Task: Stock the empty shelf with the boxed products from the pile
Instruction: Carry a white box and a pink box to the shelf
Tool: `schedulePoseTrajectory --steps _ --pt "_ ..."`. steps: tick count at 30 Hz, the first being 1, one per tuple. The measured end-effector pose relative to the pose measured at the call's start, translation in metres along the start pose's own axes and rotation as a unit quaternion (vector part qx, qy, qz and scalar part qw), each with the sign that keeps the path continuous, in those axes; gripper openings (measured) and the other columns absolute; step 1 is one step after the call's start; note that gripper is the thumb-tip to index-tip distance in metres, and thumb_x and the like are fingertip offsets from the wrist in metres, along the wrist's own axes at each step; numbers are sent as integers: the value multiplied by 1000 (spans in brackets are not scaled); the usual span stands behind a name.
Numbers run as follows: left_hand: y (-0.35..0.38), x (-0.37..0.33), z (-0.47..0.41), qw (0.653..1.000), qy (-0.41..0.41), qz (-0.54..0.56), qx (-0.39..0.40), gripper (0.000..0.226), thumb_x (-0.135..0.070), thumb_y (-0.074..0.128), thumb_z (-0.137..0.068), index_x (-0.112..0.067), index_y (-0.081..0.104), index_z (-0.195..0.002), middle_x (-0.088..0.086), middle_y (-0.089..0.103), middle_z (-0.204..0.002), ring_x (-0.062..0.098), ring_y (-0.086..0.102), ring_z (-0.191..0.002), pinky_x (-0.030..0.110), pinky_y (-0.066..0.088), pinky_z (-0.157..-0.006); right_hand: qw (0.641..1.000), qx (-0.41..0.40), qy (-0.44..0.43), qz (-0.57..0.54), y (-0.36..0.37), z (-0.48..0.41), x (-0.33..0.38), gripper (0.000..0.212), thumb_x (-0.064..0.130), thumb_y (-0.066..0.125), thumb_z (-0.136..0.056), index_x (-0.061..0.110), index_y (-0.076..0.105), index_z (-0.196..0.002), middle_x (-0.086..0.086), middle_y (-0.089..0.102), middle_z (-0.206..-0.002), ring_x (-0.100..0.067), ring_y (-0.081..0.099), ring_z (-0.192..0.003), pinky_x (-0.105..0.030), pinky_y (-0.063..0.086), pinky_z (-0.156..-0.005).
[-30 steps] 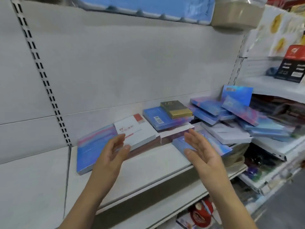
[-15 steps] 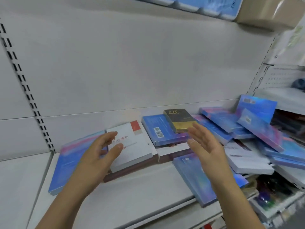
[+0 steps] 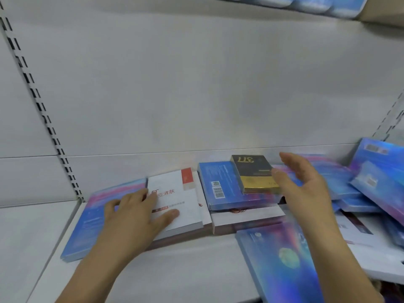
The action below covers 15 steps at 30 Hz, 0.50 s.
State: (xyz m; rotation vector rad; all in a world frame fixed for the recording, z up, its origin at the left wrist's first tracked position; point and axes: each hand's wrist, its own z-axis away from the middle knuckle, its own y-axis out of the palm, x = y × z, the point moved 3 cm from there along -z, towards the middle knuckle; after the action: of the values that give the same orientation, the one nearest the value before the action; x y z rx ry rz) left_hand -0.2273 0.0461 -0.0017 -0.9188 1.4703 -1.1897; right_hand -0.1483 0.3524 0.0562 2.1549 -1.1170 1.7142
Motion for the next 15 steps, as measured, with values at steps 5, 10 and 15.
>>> schedulePoseTrajectory --steps 5,10,15 --pt "-3 -18 0 998 -5 -39 48 113 -95 -11 -62 -42 25 -156 -11 22 -166 13 19 -151 47 8 -120 959 73 56 268 -1 -13 -24 82 86 50 -71 37 50 -136 6 57 -139 -22 53 -127 -52 46 -103" --pt "-6 -24 3 997 -11 -60 51 122 -89 -25 -51 -47 20 -156 -17 45 -150 11 22 -148 49 8 -115 941 98 34 322 -9 -15 -22 57 75 54 -81 36 60 -121 5 61 -114 -22 58 -108 -47 50 -93" --pt "-8 -32 9 998 -24 22 54 83 -89 10 -76 -57 14 -153 -7 47 -149 17 22 -150 47 1 -118 940 120 42 318 -17 -17 -19 37 57 56 -92 33 63 -119 3 58 -111 -25 55 -111 -46 48 -95"
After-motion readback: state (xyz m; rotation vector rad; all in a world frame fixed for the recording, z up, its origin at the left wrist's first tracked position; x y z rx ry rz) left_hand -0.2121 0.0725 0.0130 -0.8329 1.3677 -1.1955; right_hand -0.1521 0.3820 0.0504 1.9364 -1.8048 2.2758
